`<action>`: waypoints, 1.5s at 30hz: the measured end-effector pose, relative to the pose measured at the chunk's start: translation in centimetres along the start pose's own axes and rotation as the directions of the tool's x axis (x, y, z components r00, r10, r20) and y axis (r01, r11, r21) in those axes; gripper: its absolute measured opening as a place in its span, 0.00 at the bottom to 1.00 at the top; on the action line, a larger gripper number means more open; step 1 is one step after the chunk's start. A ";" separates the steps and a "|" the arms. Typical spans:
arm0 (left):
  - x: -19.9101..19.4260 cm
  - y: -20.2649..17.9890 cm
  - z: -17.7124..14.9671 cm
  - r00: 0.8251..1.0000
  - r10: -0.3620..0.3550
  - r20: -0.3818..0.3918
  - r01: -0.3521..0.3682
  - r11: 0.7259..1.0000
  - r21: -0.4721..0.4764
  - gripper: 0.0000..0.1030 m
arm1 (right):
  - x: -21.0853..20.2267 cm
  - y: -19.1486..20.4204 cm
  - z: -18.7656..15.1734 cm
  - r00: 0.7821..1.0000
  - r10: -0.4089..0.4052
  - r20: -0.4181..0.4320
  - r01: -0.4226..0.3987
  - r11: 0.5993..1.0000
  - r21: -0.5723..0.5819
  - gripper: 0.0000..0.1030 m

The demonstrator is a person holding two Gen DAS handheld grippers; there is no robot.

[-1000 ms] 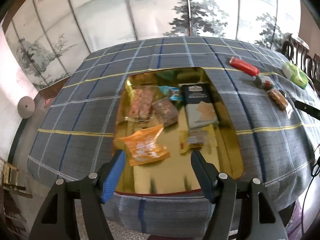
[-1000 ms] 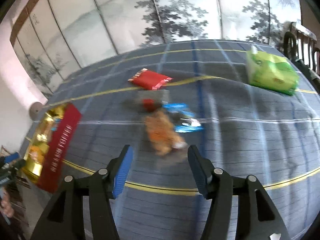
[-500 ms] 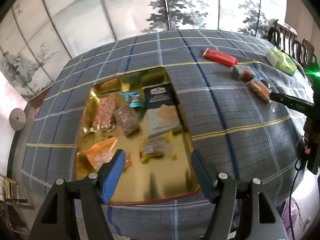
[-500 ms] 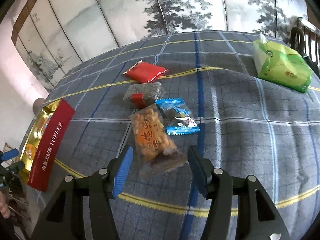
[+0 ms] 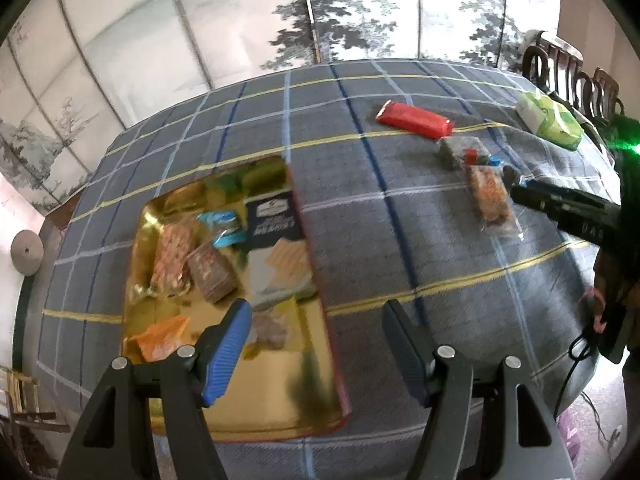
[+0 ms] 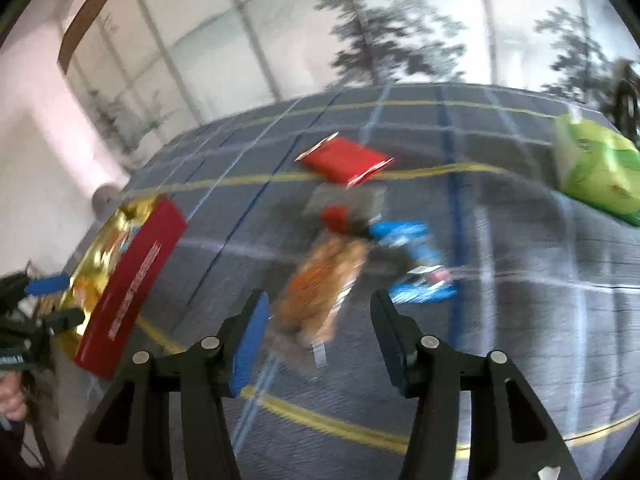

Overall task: Organize snacks
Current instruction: 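Reach the right gripper to a blue-wrapped candy and grasp it, then grasp the clear peanut snack bag with the left gripper while the right holds the candy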

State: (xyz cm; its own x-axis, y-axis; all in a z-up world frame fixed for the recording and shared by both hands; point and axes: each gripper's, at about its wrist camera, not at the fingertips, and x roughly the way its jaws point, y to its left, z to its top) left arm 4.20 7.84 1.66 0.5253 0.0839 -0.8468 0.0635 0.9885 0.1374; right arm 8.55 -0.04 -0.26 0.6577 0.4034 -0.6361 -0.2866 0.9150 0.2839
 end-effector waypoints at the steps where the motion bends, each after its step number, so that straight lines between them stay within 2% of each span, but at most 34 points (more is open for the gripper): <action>1: 0.1 -0.5 0.4 1.000 -0.009 0.002 0.009 1.000 0.010 0.67 | 0.0 -0.6 0.3 1.000 -0.029 -0.005 0.029 1.000 0.006 0.48; 3: 0.6 -1.6 1.3 0.999 -0.041 0.001 0.041 0.999 0.031 0.67 | 0.5 -1.5 0.8 0.994 -0.102 -0.029 0.101 0.995 -0.013 0.44; 7: 1.6 -3.9 3.1 0.992 -0.123 -0.005 0.123 0.990 0.070 0.67 | 2.2 -2.4 1.4 0.989 -0.129 -0.078 0.124 0.990 -0.064 0.33; 9: 2.0 -5.2 4.0 0.984 -0.179 -0.018 0.180 0.979 0.092 0.67 | 3.0 -2.9 1.7 0.983 -0.154 -0.098 0.144 0.984 -0.100 0.30; 14: 3.8 -7.8 6.7 0.958 -0.281 -0.065 0.286 0.953 0.096 0.67 | 4.4 -3.4 2.8 0.985 -0.127 -0.118 0.110 0.984 -0.141 0.32; 17: 5.3 -9.1 8.4 0.938 -0.336 -0.083 0.342 0.937 0.075 0.67 | 4.1 -3.7 2.6 0.986 -0.120 -0.115 0.100 0.981 -0.169 0.28; 19: 6.4 -10.1 9.1 0.934 -0.341 -0.104 0.349 0.934 0.072 0.67 | 3.3 -4.0 2.3 0.988 -0.125 -0.091 0.106 0.977 -0.185 0.19; 21: 7.3 -11.3 9.9 0.931 -0.342 -0.123 0.353 0.932 0.082 0.67 | 2.0 -4.6 1.7 0.988 -0.140 -0.070 0.125 0.975 -0.186 0.19; 24: 8.9 -13.1 10.4 0.938 -0.311 -0.152 0.328 0.939 0.103 0.67 | -0.6 -6.5 0.4 0.988 -0.147 -0.039 0.141 0.981 -0.133 0.19; 26: 9.9 -13.9 10.6 0.940 -0.295 -0.172 0.315 0.943 0.107 0.67 | -2.5 -7.8 -0.9 0.982 -0.188 -0.022 0.185 0.977 -0.106 0.19; 29: 11.3 -15.3 10.8 0.934 -0.294 -0.203 0.320 0.941 0.111 0.67 | -4.6 -9.2 -2.5 0.978 -0.206 -0.017 0.205 0.977 -0.054 0.19; 32: 12.3 -16.3 10.9 0.945 -0.244 -0.216 0.276 0.952 0.135 0.67 | -5.7 -9.8 -4.1 0.975 -0.219 -0.022 0.218 0.975 -0.033 0.19; 33: 12.7 -16.4 10.9 0.944 -0.238 -0.228 0.273 0.952 0.136 0.67 | -5.7 -9.9 -4.2 0.974 -0.225 -0.025 0.224 0.974 -0.039 0.19; 34: 12.7 -16.7 10.9 0.953 -0.227 -0.202 0.259 0.955 0.147 0.67 | -5.7 -9.8 -4.4 0.973 -0.231 -0.029 0.230 0.972 -0.047 0.20; 36: 12.8 -16.9 10.8 0.954 -0.232 -0.188 0.262 0.953 0.152 0.67 | -5.6 -10.0 -4.7 0.976 -0.217 -0.026 0.216 0.976 -0.039 0.21; 37: 12.8 -17.0 10.7 0.956 -0.234 -0.179 0.262 0.953 0.151 0.63 | -5.7 -10.2 -4.8 0.977 -0.211 -0.024 0.210 0.977 -0.035 0.23; 38: 12.5 -17.0 10.7 0.958 -0.237 -0.163 0.262 0.953 0.153 0.40 | -5.7 -10.3 -4.7 0.978 -0.205 -0.022 0.205 0.978 -0.028 0.23; 39: 12.2 -17.1 10.6 0.957 -0.242 -0.158 0.267 0.951 0.157 0.36 | -5.7 -10.6 -4.6 0.980 -0.197 -0.020 0.196 0.980 -0.023 0.25; 45: 11.4 -16.5 9.9 0.948 -0.276 -0.159 0.297 0.947 0.123 0.36 | -4.8 -10.9 -3.7 0.983 -0.181 -0.031 0.181 0.983 -0.026 0.31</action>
State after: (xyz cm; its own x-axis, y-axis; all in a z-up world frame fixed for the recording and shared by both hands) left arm 17.55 -8.77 -5.16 0.3451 -0.1733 -0.9224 0.3207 0.9454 -0.0576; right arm 5.95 -11.93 -2.99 0.6771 0.2307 -0.6988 -0.1813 0.9726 0.1455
